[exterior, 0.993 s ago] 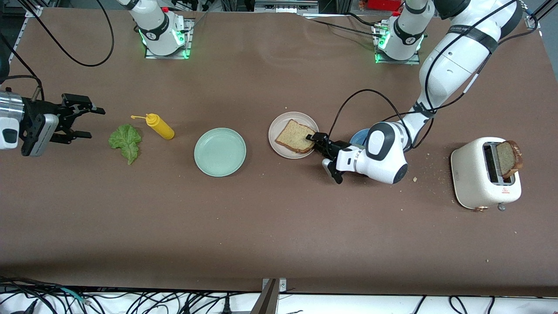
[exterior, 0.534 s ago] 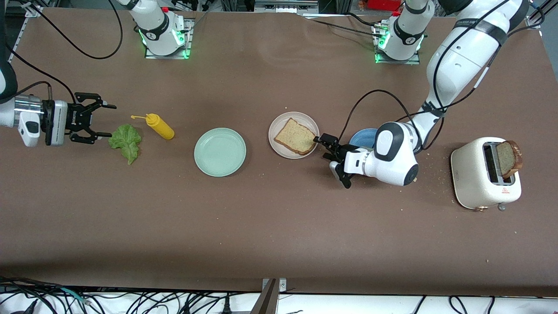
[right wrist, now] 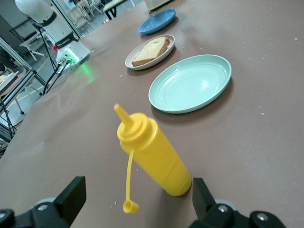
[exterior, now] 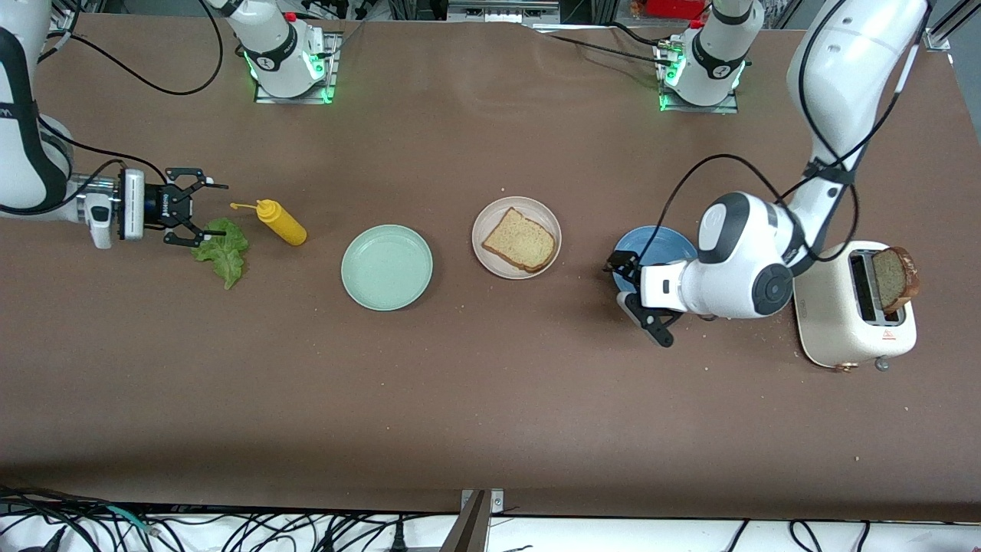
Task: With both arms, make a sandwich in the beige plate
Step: 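Grasp the yellow bottle with the right gripper while the left gripper withdraws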
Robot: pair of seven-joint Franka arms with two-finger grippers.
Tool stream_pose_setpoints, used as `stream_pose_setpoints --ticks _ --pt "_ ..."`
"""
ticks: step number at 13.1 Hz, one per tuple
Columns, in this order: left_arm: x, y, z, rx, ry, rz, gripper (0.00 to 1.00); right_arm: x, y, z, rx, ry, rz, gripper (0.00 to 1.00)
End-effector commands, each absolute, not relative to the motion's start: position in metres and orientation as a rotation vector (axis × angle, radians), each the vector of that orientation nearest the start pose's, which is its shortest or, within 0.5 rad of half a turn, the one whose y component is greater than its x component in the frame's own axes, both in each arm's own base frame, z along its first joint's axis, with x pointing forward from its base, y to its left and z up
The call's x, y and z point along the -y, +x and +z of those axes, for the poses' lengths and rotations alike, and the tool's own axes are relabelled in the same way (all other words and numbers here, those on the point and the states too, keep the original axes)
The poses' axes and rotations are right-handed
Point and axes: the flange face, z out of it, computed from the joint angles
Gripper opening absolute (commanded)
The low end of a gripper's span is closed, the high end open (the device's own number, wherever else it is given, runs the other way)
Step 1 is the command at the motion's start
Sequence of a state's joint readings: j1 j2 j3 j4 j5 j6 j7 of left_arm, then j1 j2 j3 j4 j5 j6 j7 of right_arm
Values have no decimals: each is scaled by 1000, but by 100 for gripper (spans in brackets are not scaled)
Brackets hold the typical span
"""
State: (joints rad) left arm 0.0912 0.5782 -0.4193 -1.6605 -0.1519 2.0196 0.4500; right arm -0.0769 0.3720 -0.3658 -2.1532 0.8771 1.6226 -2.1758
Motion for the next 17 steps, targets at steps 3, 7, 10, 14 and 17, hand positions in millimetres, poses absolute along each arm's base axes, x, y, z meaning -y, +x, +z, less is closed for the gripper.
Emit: stream_pose_setpoints --ticks 3,7,10,14,17 --pt "149 625 416 -745 -3035 194 100 129 443 177 1206 -1682 -638 99" --pt "85 611 520 -447 -2997 -60 100 112 434 130 1141 -1600 -743 99" --pt "55 589 534 -258 -3172 -57 100 109 430 120 1122 -1592 -728 99" --pt "55 567 549 -166 -3152 15 100 103 424 107 1070 -1571 -746 97" --pt "53 559 551 -196 -3067 14 100 98 430 107 1067 -1568 -767 89"
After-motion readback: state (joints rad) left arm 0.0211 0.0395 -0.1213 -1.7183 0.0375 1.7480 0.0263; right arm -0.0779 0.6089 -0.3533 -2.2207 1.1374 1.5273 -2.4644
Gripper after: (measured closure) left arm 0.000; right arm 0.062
